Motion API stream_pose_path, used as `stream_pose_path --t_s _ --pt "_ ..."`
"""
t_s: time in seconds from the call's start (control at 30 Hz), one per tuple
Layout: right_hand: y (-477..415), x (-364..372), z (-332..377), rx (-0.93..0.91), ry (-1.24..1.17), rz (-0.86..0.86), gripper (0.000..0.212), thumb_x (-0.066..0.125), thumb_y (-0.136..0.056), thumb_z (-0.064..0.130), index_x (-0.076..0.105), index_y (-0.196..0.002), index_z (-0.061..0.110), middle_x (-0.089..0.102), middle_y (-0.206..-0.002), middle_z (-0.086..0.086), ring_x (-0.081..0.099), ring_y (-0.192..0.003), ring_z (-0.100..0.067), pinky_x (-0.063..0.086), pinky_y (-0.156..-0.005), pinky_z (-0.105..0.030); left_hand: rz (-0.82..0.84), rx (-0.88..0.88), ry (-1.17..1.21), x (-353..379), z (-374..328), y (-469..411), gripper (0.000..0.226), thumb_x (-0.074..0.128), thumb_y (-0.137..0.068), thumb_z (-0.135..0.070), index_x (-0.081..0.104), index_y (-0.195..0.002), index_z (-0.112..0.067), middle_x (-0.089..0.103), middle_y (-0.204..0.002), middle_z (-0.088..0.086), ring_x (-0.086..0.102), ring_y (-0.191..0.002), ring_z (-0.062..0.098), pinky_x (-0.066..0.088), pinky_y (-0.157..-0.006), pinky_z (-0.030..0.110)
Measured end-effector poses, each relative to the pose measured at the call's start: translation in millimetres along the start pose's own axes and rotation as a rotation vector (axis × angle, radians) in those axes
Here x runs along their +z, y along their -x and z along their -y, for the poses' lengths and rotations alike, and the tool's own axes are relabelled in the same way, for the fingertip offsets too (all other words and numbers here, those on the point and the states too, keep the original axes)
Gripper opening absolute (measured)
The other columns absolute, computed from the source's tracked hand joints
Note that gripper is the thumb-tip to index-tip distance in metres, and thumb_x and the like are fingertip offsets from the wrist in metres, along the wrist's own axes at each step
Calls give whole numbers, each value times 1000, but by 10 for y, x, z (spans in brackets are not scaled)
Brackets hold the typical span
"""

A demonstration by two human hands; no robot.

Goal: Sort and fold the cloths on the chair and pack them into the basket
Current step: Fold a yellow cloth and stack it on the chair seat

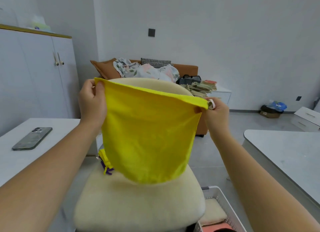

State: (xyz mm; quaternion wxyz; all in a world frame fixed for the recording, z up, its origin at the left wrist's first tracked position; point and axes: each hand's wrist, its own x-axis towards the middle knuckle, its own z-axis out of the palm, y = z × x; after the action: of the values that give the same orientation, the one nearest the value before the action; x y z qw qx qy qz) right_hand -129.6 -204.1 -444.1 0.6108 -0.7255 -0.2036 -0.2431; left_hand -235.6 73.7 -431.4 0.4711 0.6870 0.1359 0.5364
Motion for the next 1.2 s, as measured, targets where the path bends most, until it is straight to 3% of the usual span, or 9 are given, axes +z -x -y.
stream_pose_path --t_s 0.13,0.37,0.43,0.6,0.8,0.93,1.03,1.13,1.2 --pt "-14 22 82 27 -80 -86 35 53 -95 19 47 -61 17 42 -54 -2 39 -48 -11 34 -45 -24 17 -33 11 -41 -17 0 24 40 -101 -29 48 -79 -23 42 -67 -7 39 -60 3 32 -53 14" --pt "-107 135 39 135 -42 -61 28 57 -93 28 57 -69 15 42 -61 -6 36 -60 -17 29 -56 -30 78 -108 -85 46 62 -142 27 40 -100 -30 58 -104 -10 51 -83 -2 46 -79 12 36 -64 24" --pt "-130 132 57 142 -37 -55 28 57 -94 28 58 -68 19 47 -59 -2 41 -57 -16 36 -52 -27 101 -128 -93 63 67 -181 28 40 -100 -29 58 -106 -8 51 -81 -2 47 -80 14 37 -65 25" --pt "-145 106 95 109 -186 -39 18 53 -96 23 61 -80 22 62 -72 -1 59 -65 -13 51 -55 -23 95 -130 -4 71 24 -200 24 38 -101 -30 54 -85 -21 44 -70 -7 40 -65 5 35 -60 23" --pt "9 132 9 65 -154 -106 25 51 -82 27 41 -61 18 35 -62 1 33 -61 -14 28 -56 -30 114 -163 29 25 47 -64 27 38 -100 -29 46 -75 -26 41 -71 -6 39 -65 6 33 -60 25" --pt "280 86 -171 152 -139 -70 30 50 -85 19 35 -58 18 29 -54 8 27 -51 -8 22 -48 -24 140 -258 -31 -18 230 214 29 40 -98 -26 40 -70 -17 34 -67 0 32 -60 10 27 -57 28" --pt "521 79 -347 239 -84 -12 29 47 -95 15 45 -66 13 35 -58 2 32 -55 -8 26 -51 -24 150 -334 -115 -75 380 471 26 41 -97 -24 45 -74 -15 38 -68 0 34 -60 10 28 -55 28" --pt "778 63 -573 402 -68 91 21 48 -96 22 53 -80 9 40 -67 -7 38 -64 -16 31 -57 -28 244 -408 -233 -108 586 769 20 41 -97 -22 55 -88 -10 48 -76 4 44 -74 21 33 -66 33" --pt "988 40 -743 519 -78 201 24 52 -95 26 52 -77 11 41 -65 -5 39 -64 -17 32 -57 -28 317 -460 -323 -120 745 988 20 41 -97 -20 58 -98 -9 53 -86 7 47 -87 24 33 -67 34"
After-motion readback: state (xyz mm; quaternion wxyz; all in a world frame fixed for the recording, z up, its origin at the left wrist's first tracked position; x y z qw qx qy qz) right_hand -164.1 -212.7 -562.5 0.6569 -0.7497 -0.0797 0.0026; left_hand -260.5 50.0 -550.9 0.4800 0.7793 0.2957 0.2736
